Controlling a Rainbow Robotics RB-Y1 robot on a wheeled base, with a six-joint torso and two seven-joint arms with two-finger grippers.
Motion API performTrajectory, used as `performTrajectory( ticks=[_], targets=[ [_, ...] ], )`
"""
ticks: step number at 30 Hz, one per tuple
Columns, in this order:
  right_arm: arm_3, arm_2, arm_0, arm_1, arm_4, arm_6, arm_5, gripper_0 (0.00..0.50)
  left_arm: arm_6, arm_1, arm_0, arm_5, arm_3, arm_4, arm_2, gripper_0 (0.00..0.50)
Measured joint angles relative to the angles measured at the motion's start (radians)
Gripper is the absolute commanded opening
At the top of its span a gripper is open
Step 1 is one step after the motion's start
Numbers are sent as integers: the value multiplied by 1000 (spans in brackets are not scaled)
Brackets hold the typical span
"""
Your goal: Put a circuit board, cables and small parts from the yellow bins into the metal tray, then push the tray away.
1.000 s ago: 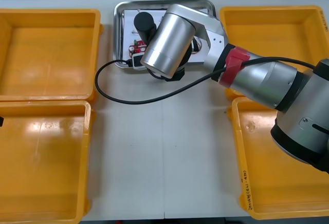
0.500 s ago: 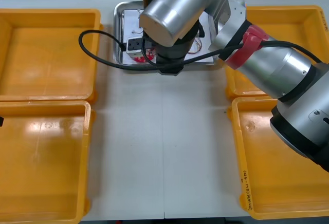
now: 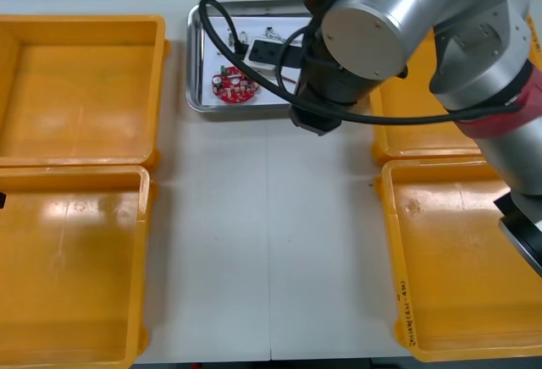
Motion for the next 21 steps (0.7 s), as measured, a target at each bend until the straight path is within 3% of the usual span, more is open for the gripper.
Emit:
performTrajectory(
  ticks=[6,12,17,21],
  targets=[
    [-147,-93,149,-53,-36,-180,41,500,0,0,1,0,0,0,0,500],
    [-238,-198,278,-99,-65,-224,75,500,0,0,3,0,0,0,0,500],
    [-317,-240,370,-156,-73,-376,98,500,0,0,3,0,0,0,0,500],
    [-367,-257,427,-197,-75,-418,118,500,0,0,3,0,0,0,0,500]
  ],
)
